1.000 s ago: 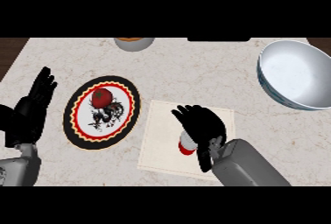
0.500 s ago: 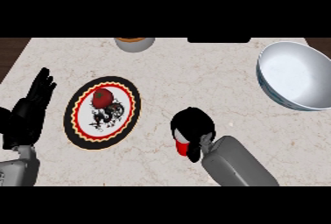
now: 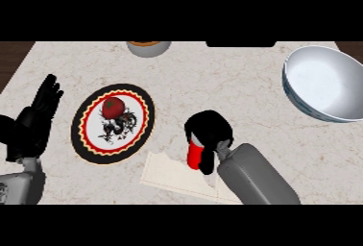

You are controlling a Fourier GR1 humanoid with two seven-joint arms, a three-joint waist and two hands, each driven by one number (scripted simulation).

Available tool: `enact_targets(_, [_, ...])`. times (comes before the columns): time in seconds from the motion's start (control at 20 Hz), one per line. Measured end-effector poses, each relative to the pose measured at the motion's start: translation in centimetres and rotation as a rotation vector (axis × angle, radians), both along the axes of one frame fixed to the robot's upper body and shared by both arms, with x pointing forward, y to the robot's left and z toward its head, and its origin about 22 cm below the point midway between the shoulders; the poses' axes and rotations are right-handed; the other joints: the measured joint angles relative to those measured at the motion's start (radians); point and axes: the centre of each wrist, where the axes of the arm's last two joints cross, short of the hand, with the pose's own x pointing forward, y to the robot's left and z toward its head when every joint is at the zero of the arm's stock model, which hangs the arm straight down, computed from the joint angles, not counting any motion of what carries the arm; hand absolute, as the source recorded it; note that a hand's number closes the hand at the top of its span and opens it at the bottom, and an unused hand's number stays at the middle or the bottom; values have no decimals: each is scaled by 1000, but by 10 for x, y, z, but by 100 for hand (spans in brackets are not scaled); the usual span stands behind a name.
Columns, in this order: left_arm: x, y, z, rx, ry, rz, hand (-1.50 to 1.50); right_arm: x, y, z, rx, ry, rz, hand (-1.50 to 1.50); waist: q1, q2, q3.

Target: Pick the can from the placemat and place it in the bowl

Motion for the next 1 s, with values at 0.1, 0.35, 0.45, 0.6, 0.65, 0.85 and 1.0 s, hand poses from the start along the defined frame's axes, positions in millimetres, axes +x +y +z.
enact_targets(0.1, [2,-1,1,-1,-3,-3,0,14,-10,4,-4,-27,-126,150,-1,4,0])
enact_targets(0.35, [0,-3,4,2,-5,-21,0,51,-48,15,9,-98,-467,150,7,11,1])
enact_targets(0.45, [-1,-3,4,2,-2,-19,0,60,-55,23,4,-146,-534,150,5,11,1])
enact_targets(0.6, [-1,-5,3,3,2,-10,0,66,-55,42,-9,-245,-610,150,0,10,1])
enact_targets(0.65, [-5,-5,-1,1,2,-6,0,68,-58,51,-13,-287,-632,150,-1,9,1])
enact_targets(0.85, [-3,-9,0,4,5,11,0,68,-59,99,8,-500,-708,150,-14,5,1])
enact_targets(1.0, [-2,-4,7,7,6,10,0,64,-60,136,60,-646,-773,150,-16,3,1])
